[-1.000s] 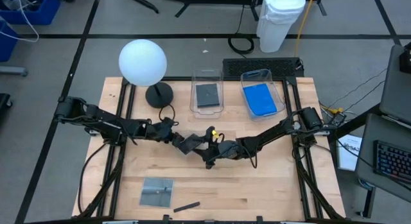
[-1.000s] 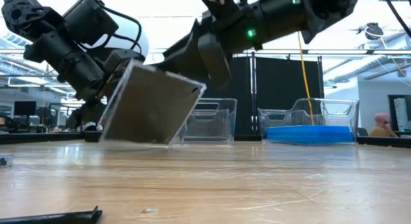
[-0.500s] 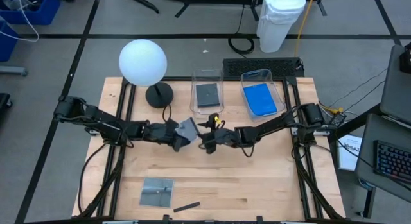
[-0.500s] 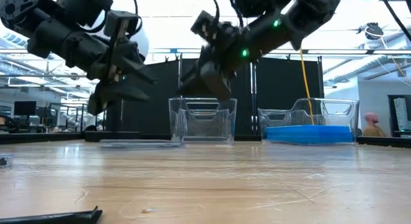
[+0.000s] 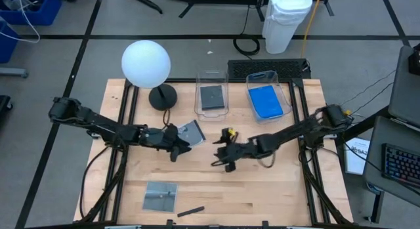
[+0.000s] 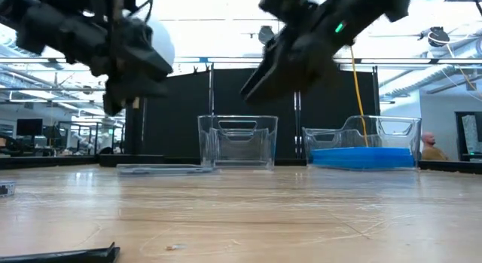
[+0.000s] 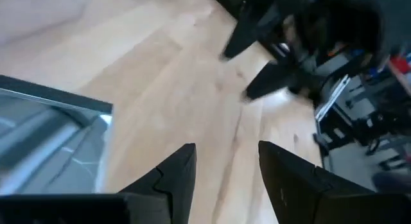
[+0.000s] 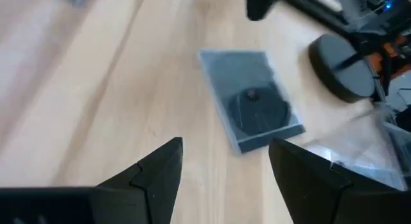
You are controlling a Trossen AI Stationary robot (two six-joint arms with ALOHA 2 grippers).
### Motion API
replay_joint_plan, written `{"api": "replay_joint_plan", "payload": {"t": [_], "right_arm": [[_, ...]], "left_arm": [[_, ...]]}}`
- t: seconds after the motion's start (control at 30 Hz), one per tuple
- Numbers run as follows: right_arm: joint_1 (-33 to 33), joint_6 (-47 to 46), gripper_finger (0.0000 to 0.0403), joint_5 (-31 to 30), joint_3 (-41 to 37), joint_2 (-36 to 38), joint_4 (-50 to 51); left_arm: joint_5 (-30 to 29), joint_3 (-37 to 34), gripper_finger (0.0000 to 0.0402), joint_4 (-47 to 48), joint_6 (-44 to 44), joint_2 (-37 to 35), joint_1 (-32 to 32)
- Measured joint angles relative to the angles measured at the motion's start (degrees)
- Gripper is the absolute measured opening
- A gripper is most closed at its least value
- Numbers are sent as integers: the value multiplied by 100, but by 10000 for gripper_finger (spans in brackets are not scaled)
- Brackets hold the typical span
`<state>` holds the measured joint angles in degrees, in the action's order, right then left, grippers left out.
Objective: Pick & place jewel cases by type
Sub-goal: Put the top black CD case into the left transparent bin, then put the bottom black CD case into the left transparent bin
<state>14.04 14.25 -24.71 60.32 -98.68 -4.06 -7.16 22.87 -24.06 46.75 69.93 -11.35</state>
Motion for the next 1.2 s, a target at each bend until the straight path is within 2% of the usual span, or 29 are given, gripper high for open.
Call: {"api": "replay_joint_plan", "payload": {"t": [0.17, 0.3, 0.43, 0.57, 0.73, 1.0, 1.1, 1.2], "right_arm": [[-41, -464, 219, 221, -864, 1457, -172], [-107, -910, 209, 250, -1888, 2718, -901], [-209, -1374, 204, 776, -2546, 3194, -1454], [-249, -1723, 203, 1702, -2809, 2740, -2076], [-460, -1333, 203, 1773, -2670, 1440, -2799], [-1451, -867, 203, 2425, -1402, -417, -2668], [-1707, -860, 203, 2652, -1029, -720, -2513], [-1834, -867, 203, 2799, -884, -850, -2520]], "left_arm": [[-689, 0, 174, 816, -1014, -1322, -268], [-1298, -7, 174, 1239, -1808, -2206, -671], [-1663, -4, 175, 1592, -2115, -2550, -1031], [-1855, -4, 175, 2573, -1396, -2472, -1148], [-1912, -13, 175, 3683, -414, -2069, -937], [-1544, -7, 175, 4001, 997, -1268, -220], [-1417, -5, 175, 4013, 1515, -937, 121], [-1030, -15, 175, 3924, 1489, -627, 426]]}}
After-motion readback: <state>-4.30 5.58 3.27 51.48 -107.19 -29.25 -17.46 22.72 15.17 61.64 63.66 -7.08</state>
